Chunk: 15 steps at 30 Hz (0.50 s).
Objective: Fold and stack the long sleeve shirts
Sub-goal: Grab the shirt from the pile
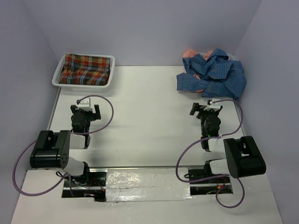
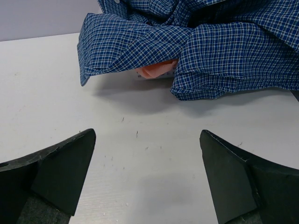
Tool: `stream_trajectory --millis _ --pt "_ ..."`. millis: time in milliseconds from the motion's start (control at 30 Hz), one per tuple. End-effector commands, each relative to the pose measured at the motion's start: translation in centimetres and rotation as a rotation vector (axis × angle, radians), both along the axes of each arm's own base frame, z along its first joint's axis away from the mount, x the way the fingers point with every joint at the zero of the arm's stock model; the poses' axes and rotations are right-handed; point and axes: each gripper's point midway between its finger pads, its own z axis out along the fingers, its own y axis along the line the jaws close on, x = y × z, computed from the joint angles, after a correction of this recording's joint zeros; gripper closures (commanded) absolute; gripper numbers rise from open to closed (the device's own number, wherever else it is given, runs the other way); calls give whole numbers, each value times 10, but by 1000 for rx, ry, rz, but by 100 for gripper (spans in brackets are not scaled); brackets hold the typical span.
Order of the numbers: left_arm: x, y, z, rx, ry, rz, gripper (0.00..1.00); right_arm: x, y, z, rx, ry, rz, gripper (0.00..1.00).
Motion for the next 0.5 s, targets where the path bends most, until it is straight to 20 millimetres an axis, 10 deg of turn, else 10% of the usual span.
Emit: stream_trajectory --millis 0,167,233,467 --pt "7 -5 18 11 -72 -27 1 5 -2 20 6 -66 -13 0" --pt "6 -8 20 16 -78 -45 1 5 -2 20 3 -66 -13 0" --pt "6 -43 36 92 -86 -292 1 5 -2 20 5 -66 -14 0" --pt "8 -97 47 -82 479 -771 3 5 2 38 -13 -67 3 0"
